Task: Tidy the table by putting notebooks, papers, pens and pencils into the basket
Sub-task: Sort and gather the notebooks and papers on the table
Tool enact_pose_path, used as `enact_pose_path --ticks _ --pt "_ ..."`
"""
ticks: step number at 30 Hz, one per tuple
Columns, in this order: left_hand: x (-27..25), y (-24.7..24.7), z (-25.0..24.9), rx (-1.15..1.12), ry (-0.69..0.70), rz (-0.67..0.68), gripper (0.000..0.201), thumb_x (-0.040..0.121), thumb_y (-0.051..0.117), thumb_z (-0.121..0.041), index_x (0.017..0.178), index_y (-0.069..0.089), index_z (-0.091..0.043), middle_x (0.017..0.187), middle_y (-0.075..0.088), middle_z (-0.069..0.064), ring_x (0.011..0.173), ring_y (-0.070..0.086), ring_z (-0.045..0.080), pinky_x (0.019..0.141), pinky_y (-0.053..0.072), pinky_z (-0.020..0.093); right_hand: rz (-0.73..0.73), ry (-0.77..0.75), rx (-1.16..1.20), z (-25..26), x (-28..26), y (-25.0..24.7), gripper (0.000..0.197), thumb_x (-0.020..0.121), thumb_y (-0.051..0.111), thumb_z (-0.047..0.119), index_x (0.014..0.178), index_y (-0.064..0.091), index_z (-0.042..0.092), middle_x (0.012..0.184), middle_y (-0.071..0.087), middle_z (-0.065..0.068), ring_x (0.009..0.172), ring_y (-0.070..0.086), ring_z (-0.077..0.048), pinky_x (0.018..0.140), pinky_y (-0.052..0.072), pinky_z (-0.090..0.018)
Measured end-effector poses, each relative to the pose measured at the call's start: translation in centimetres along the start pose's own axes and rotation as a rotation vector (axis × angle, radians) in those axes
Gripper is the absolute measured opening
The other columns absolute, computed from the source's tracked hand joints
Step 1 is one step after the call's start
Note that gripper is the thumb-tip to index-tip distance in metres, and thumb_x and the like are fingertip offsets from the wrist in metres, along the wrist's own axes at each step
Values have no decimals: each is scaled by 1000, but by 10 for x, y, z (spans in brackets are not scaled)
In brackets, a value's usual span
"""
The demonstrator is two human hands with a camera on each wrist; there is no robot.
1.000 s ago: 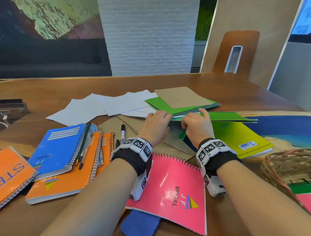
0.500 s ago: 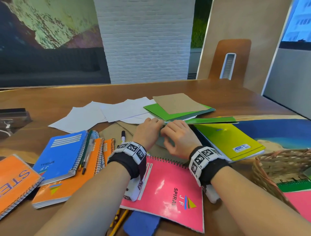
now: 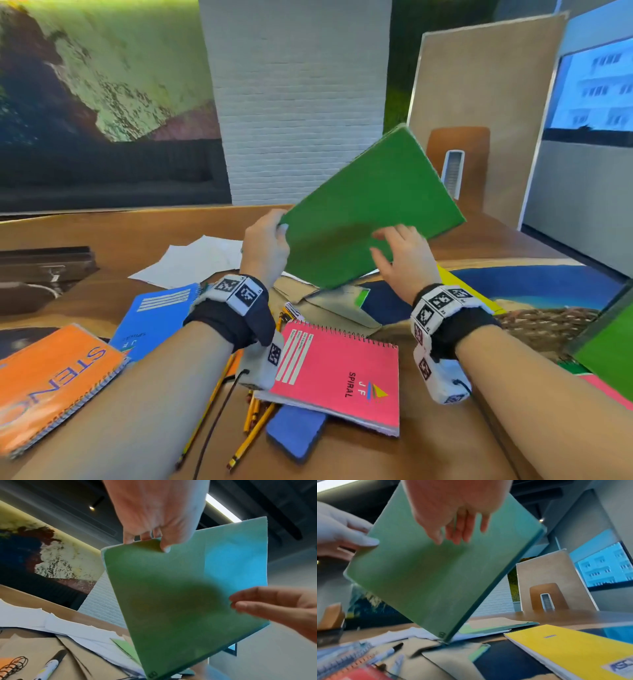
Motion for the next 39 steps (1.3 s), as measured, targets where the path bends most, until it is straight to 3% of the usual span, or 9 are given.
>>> enact_pose_path --ticks 6,8,11,15,19,23,31,34,39 --pt "-22 -21 -36 -179 11 -72 28 94 51 -4 119 63 -6 103 67 4 91 59 18 82 44 25 268 412 648 32 -12 -2 110 65 67 64 149 15 15 151 29 -6 132 39 -19 109 33 -26" --pt "-37 -15 -59 -242 105 -32 26 91 54 -3 113 67 -8 99 66 -5 87 57 5 80 44 18 155 459 884 47 -5 -10 103 65 71 63 144 26 16 138 47 -1 118 49 -11 93 39 -11" --pt "-50 -6 -77 -254 194 29 27 89 56 -1 111 70 -8 105 70 -2 94 59 2 84 38 2 -33 587 1011 51 4 -17 100 48 69 76 126 49 17 111 64 -1 101 61 -14 90 47 -32" --pt "-55 1 -87 -211 262 181 27 91 60 -8 116 66 -6 110 69 9 98 61 14 81 33 -3 -209 736 818 35 0 -36 25 86 56 22 103 56 3 93 62 -15 86 58 -28 90 49 -44" --pt "-62 12 -77 -45 222 410 33 97 51 -25 123 61 -7 125 62 8 116 54 17 90 31 10 -206 778 653 15 -10 -54 43 96 49 19 128 42 -9 134 48 -24 125 45 -34 98 36 -35" --pt "-50 -4 -40 127 -15 395 46 96 51 -31 135 47 -6 138 50 10 129 43 22 104 30 27 -266 741 630 3 -18 -76 53 98 46 18 143 25 -1 144 38 -20 132 37 -31 99 27 -28" --pt "-37 -35 4 87 -361 302 72 95 47 -45 146 23 0 149 34 17 136 34 30 107 31 36 -417 568 503 -3 -25 -116 36 101 38 25 119 46 -5 97 59 -16 85 51 -26 59 23 -21" --pt "-34 -23 -12 11 -345 323 72 95 46 -47 147 22 -3 146 40 14 134 38 29 105 33 35 -451 561 499 -9 -30 -124 34 101 38 25 108 48 -6 69 46 0 72 44 -22 56 22 -25" --pt "-31 8 -54 -59 -245 391 57 95 52 -37 142 36 -10 142 46 9 128 44 26 100 36 31 -534 539 446 -22 -39 -151 29 100 40 24 109 50 -1 78 52 -7 73 46 -22 63 31 -30"
Point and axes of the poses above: each hand's wrist, its own x-axis towards the middle knuckle, its own y-axis out of the palm, z = x × y, the point moved 7 cm from there along x, towards the middle knuckle
